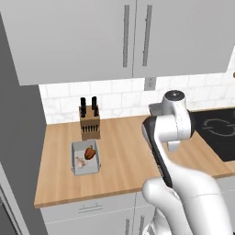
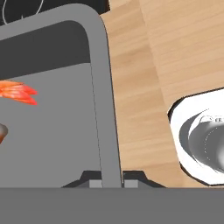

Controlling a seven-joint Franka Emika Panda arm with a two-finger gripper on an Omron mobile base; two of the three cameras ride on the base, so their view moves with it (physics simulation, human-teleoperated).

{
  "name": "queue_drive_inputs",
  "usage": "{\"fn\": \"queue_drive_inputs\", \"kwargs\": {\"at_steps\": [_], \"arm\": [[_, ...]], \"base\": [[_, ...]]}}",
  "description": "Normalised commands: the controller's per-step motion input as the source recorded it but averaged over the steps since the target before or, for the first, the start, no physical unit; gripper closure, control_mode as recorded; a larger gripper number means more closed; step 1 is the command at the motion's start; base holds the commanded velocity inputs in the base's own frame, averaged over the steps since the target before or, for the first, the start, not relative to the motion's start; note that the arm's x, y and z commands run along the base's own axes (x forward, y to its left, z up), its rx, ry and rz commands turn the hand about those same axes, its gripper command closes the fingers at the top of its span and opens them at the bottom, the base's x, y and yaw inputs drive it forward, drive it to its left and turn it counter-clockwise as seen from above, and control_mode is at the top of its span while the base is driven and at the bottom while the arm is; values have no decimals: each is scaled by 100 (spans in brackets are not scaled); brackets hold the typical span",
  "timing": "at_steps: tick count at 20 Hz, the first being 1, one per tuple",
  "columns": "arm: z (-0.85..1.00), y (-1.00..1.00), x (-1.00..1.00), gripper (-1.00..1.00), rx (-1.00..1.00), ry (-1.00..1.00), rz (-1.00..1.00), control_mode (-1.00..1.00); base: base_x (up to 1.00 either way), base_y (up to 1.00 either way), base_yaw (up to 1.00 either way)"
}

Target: Take the meat container that has the shrimp and place it on the second highest rack of the freezer. Then take the vegetable container that has the garlic and bell pepper and place it on the highest rack of the freezer.

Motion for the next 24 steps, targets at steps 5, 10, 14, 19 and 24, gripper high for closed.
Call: {"fn": "queue_drive_inputs", "kwargs": {"at_steps": [5, 10, 14, 19, 24], "arm": [[11, -26, -42, 100, 3, 0, 6, -100], [10, -3, -33, 100, 2, 0, 2, -100], [20, 0, -3, 100, 0, 0, 0, -100], [32, 0, 0, 100, 0, 0, 0, -100], [21, 0, 0, 100, 0, 0, 0, -100]], "base": [[0, 0, 0], [0, 0, 0], [0, 0, 0], [0, 0, 0], [0, 0, 0]]}}
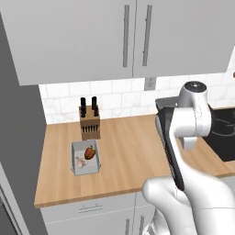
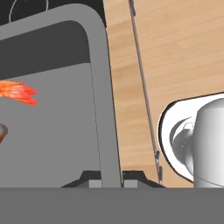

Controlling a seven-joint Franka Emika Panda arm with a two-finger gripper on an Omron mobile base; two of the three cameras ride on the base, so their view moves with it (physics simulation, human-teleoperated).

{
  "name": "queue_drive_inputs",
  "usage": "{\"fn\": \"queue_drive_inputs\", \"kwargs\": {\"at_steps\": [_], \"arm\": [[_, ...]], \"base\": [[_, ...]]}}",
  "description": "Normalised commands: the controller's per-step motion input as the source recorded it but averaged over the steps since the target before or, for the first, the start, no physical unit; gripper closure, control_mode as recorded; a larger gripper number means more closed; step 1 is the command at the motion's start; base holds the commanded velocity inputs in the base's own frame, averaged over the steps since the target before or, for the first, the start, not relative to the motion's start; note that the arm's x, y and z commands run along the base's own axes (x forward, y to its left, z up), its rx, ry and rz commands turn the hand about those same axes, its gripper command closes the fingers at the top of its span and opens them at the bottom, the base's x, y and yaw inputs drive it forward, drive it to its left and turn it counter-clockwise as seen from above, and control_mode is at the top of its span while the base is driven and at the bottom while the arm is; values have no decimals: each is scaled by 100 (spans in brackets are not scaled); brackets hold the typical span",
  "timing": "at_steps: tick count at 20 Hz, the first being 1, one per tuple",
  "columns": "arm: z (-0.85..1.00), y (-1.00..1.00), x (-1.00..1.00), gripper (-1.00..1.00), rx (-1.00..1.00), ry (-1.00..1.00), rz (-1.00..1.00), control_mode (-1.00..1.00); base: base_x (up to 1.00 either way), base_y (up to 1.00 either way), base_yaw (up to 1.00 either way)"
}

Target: Take the meat container that has the shrimp and place it on the second highest rack of the freezer. Then take the vegetable container that has the garlic and bell pepper and place it on the highest rack of the freezer.

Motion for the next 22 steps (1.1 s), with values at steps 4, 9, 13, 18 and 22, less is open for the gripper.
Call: {"fn": "queue_drive_inputs", "kwargs": {"at_steps": [4, 9, 13, 18, 22], "arm": [[0, 0, 0, 100, 0, 0, 0, 100], [0, 0, 0, 100, 0, 0, 0, 100], [0, 0, 0, 100, 0, 0, 0, 100], [0, 0, 0, 100, 0, 0, 0, 100], [0, 0, 0, 100, 0, 0, 0, 100]], "base": [[0, 0, 1], [-67, -34, 31], [-86, -28, 78], [-55, -8, 99], [-50, 0, 100]]}}
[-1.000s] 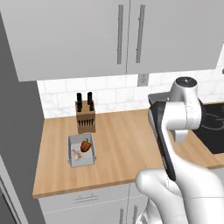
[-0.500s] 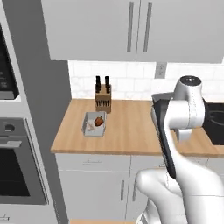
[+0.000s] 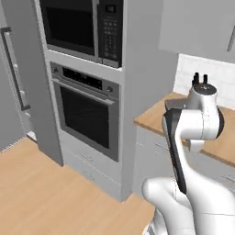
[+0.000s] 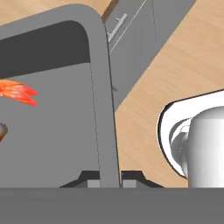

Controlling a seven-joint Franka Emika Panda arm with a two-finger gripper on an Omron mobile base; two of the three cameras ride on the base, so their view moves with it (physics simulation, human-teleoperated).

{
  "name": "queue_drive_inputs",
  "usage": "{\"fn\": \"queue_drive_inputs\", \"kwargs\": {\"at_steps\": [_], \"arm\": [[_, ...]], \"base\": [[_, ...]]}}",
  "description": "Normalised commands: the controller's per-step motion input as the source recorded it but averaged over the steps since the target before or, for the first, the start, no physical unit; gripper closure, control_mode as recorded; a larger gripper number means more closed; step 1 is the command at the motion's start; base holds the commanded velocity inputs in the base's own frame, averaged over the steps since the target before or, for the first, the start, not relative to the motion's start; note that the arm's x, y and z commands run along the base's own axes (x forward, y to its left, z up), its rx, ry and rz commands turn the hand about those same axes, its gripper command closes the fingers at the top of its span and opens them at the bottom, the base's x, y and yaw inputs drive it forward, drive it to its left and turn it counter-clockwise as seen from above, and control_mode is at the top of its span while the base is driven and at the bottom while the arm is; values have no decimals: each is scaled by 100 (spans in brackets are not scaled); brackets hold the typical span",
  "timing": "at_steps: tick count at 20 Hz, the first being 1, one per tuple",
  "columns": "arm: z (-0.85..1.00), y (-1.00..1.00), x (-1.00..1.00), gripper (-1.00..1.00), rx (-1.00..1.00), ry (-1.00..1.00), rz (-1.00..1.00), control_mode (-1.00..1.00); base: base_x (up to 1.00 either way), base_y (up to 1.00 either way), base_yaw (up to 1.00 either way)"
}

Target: Take the meat container that has the shrimp and place it on the second highest rack of the freezer. Then take the vegetable container that has the garlic and bell pepper and place it on the highest rack of the freezer.

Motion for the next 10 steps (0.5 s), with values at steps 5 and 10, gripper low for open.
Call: {"fn": "queue_drive_inputs", "kwargs": {"at_steps": [5, 10], "arm": [[0, 0, 0, 100, 0, 0, 0, 100], [0, 0, 0, 100, 0, 0, 0, 100]], "base": [[-33, 35, 84], [21, 60, 55]]}}
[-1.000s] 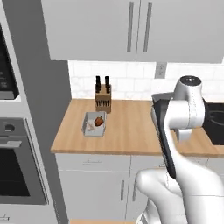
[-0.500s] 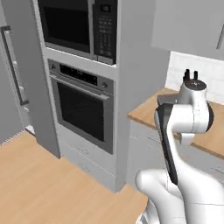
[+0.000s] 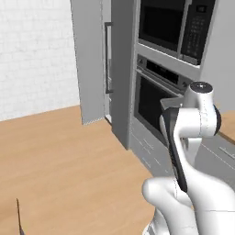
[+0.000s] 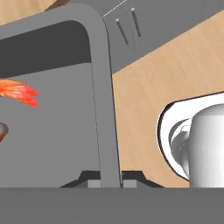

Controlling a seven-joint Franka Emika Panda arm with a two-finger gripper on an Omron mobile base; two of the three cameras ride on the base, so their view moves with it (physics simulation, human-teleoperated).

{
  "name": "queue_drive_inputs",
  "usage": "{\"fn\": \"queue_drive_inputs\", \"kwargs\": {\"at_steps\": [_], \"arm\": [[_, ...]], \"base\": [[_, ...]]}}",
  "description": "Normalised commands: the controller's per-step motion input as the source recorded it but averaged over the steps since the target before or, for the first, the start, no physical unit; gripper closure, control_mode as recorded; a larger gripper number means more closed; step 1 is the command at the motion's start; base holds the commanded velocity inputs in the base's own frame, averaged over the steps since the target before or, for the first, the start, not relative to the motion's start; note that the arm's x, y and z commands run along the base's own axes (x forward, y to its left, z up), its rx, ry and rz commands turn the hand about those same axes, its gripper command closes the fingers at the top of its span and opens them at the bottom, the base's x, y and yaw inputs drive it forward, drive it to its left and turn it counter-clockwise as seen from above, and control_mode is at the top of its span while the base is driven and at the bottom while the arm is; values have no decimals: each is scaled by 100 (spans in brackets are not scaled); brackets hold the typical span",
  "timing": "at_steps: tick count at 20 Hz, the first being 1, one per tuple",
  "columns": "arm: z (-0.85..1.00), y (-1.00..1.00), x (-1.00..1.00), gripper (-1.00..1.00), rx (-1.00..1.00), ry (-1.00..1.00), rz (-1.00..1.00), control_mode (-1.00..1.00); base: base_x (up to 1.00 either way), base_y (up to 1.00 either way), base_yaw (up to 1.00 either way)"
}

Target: Take the meat container that has the shrimp and place it on the second highest rack of the freezer. Then take the vegetable container that has the garlic and bell pepper and place it on the highest rack of the freezer.

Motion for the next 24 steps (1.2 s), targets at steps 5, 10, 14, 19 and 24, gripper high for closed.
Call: {"fn": "queue_drive_inputs", "kwargs": {"at_steps": [5, 10, 14, 19, 24], "arm": [[0, 0, 0, 100, 0, 0, 0, 100], [0, 0, 0, 100, 0, 0, 0, 100], [0, 0, 0, 100, 0, 0, 0, 100], [0, 0, 0, 100, 0, 0, 0, 100], [0, 0, 0, 100, 0, 0, 0, 100]], "base": [[73, 37, 28], [100, 20, 13], [100, 37, 17], [100, 41, 17], [98, 55, 7]]}}
